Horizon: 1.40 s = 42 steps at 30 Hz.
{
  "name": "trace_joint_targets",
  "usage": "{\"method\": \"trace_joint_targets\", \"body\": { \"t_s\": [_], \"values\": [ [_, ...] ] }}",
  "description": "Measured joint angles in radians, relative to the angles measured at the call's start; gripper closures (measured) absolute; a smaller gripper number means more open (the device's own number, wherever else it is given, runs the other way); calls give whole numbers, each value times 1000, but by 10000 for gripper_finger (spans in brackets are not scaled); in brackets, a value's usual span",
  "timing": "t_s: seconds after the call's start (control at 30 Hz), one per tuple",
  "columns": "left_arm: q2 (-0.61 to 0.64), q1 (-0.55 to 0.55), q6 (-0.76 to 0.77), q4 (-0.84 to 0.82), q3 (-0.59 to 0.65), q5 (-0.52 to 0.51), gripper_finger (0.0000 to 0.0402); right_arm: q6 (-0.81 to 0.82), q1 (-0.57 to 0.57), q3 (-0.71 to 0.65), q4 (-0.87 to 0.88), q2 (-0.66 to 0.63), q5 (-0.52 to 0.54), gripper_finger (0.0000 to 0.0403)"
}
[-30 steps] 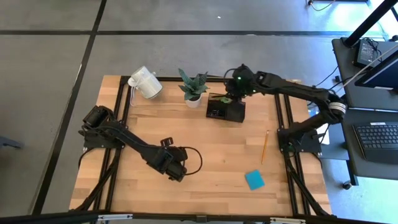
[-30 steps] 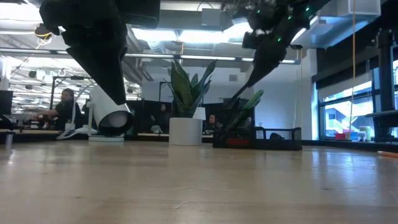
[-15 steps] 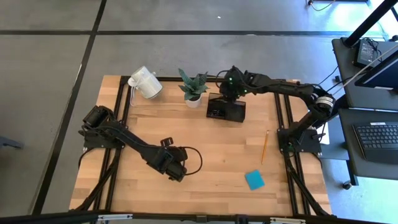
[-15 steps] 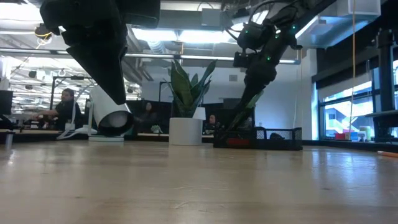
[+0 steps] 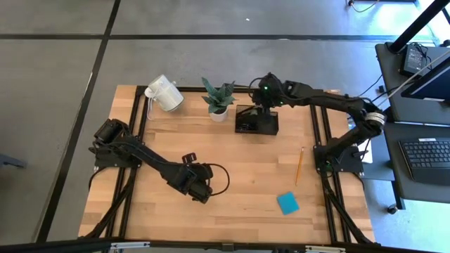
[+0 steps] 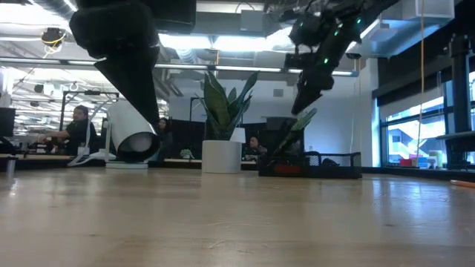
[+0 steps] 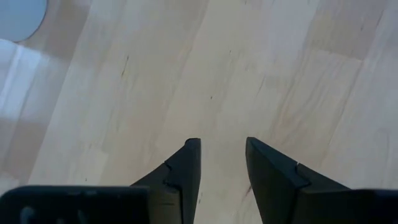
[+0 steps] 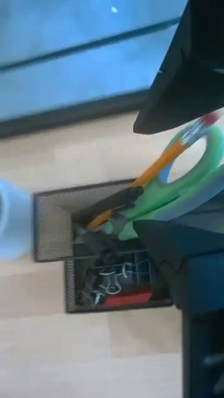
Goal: Pick and place office supplies into organizer
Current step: Put the orange pencil into the desk organizer
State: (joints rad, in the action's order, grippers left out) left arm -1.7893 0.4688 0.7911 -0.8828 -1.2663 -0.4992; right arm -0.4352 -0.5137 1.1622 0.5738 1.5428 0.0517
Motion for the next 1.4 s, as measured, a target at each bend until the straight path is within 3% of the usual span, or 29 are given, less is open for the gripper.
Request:
{"method": "trace_joint_targets", "body": {
  "t_s": [0.27, 0.6, 0.8, 0.9, 1.07, 1.23, 1.4],
  "values": [
    [0, -13, -22, 4, 0, -5, 281, 108, 46, 0, 124, -183, -1, 159],
    [0, -68, -187, 153, 0, -6, 281, 697, 148, -31, 573, -386, 10, 160],
    [0, -102, -253, 181, 0, 5, 281, 1000, 170, -167, 723, -478, -12, 160],
    [0, -117, -255, 181, 0, 10, 281, 1091, 170, -271, 723, -515, -77, 160],
    [0, -139, -255, 184, 0, 30, 281, 1169, 170, -431, 683, -518, -99, 160],
    [0, -145, -255, 186, 0, 31, 281, 1224, 177, -390, 623, -492, -84, 181],
    [0, -144, -264, 213, 0, 51, 281, 1297, 192, -397, 604, -491, -133, 213]
  ]
}}
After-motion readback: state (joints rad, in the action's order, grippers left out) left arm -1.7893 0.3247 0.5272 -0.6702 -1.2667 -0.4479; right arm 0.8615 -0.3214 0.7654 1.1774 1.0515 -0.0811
